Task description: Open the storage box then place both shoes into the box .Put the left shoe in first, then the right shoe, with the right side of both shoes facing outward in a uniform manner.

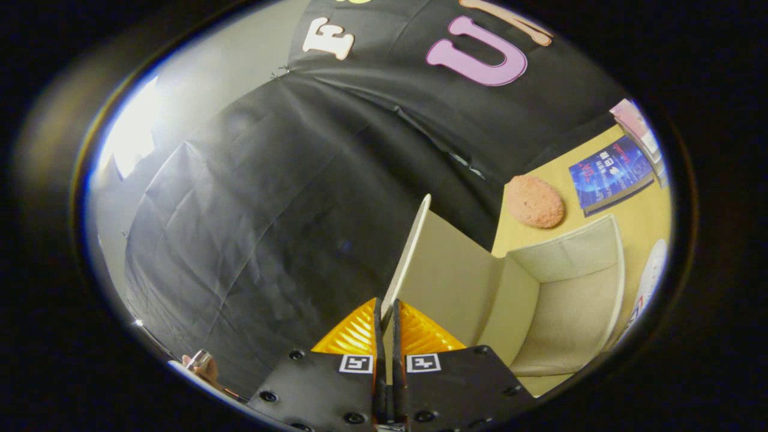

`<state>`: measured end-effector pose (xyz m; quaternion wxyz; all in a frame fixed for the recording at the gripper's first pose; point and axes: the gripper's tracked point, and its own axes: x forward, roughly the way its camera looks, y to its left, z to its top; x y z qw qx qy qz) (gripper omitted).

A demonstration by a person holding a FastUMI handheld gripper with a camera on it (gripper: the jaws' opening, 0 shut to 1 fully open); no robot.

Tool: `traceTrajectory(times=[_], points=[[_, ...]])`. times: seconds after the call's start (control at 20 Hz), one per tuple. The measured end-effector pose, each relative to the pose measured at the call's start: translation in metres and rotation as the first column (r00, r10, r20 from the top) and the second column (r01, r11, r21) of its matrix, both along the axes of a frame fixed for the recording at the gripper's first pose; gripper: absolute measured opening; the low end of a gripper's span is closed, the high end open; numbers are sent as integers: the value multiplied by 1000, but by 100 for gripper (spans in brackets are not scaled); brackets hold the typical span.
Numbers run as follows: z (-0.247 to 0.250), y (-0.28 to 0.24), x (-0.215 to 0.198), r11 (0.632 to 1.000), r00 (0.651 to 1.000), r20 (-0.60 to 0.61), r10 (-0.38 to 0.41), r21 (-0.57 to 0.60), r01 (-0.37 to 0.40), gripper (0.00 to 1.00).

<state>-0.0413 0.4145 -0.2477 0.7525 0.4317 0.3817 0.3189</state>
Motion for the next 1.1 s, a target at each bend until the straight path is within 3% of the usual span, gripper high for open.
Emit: traceTrajectory(times=[0.55,0.75,1.1], points=[[-39,110,-11,995,991,-96,96,-26,-99,6],[-35,109,-7,996,993,-92,71,-44,-75,13],[-43,61,31,996,997,-75,-29,-81,23,13]])
